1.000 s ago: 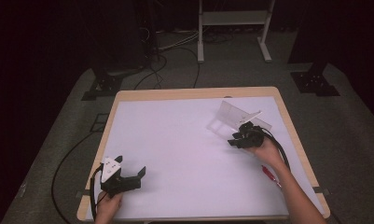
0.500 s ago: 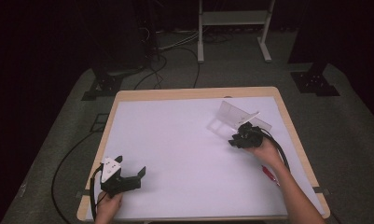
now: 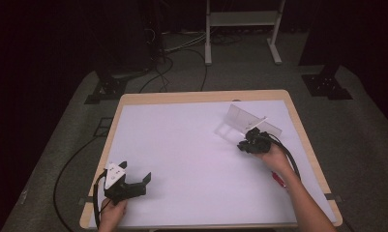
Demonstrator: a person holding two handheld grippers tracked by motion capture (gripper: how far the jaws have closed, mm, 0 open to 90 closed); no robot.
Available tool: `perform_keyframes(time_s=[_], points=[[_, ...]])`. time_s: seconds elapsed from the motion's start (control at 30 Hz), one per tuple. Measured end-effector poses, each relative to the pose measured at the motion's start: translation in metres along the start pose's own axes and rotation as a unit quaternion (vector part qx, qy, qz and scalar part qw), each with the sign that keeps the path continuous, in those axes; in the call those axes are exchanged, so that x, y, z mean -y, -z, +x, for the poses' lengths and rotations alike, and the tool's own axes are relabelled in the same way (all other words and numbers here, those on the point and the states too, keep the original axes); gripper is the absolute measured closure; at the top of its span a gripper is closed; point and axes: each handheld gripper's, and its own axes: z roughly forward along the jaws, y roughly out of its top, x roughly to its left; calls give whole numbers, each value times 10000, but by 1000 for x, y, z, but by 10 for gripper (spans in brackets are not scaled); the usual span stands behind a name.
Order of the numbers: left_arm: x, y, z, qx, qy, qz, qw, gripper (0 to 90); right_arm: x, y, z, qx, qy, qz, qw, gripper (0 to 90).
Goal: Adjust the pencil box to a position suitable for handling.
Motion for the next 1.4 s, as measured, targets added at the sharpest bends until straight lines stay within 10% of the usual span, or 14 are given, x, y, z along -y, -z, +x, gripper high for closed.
perform_keyframes(time_s=[1.4], points=[[0,0,1,9,24,29,10000,0,-11,26,23,464,787,-225,9956,852]])
